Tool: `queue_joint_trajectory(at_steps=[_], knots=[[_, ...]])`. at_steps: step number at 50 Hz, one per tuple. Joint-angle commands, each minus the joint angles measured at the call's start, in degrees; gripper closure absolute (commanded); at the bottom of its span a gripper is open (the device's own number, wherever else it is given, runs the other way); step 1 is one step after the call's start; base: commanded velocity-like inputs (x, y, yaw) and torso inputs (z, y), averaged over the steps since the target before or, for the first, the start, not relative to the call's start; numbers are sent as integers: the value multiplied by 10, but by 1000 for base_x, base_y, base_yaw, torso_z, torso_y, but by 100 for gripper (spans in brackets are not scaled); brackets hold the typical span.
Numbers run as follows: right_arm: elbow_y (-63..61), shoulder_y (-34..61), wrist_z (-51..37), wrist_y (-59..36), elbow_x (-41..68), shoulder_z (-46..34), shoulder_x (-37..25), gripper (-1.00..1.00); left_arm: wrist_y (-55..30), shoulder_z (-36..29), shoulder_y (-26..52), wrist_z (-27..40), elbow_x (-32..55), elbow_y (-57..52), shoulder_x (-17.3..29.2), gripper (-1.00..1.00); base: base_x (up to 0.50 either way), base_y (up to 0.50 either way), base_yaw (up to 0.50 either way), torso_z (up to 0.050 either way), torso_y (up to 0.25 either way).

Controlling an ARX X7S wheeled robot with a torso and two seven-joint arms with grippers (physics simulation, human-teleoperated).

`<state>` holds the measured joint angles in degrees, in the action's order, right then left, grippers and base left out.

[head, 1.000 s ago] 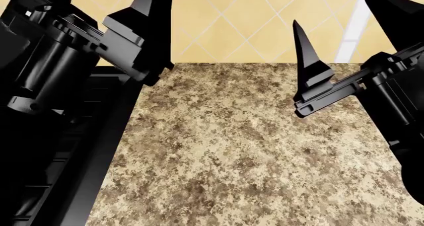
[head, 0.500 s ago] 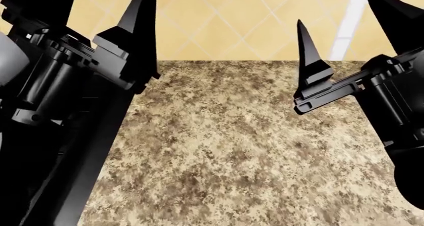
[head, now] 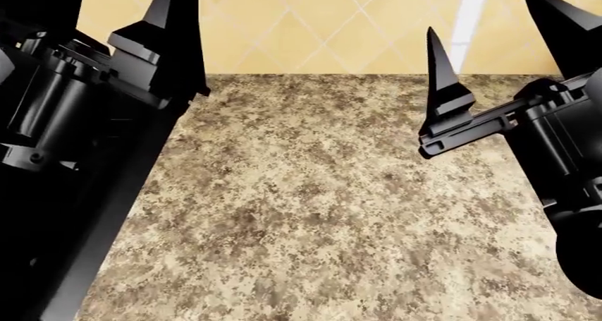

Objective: Pick the radish, potato from the counter and place them in the cabinet. Then close the cabinet.

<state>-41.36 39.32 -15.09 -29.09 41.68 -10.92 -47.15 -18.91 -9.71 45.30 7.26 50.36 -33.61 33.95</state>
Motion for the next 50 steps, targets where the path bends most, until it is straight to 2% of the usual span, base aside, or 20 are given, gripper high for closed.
queue_joint_trajectory(at_steps=[1, 6, 10, 18, 33, 42, 50], knots=[[4, 0, -6, -2, 8, 5, 2, -100, -4, 9, 7, 11, 10, -1, 4, -100, -72, -500, 0, 0, 0], [7, 1, -6, 0, 6, 4, 4, -100, -3, 12, 4, 13, 14, -5, 6, -100, -71, -405, 0, 0, 0], [8, 2, -10, 0, 19, 12, 8, -100, -2, 14, 4, 13, 16, -5, 7, -100, 0, 0, 0, 0, 0], [7, 6, -17, -3, 30, 19, 8, -100, -4, 15, 5, 16, 20, -9, 10, -100, 0, 0, -383, 0, 0], [2, 13, -23, -17, 12, 7, -2, -100, 0, 15, -5, 15, 20, -13, 12, -100, 58, 94, 0, 0, 0], [-3, 2, -32, -13, 21, 27, -12, -100, 2, 17, -6, 14, 20, -12, 14, -100, 8, 0, 0, 0, 0], [-30, -53, -52, -4, 49, 90, -51, -100, 3, 21, -11, 17, 22, -15, 19, -100, 0, 0, 0, 0, 0]])
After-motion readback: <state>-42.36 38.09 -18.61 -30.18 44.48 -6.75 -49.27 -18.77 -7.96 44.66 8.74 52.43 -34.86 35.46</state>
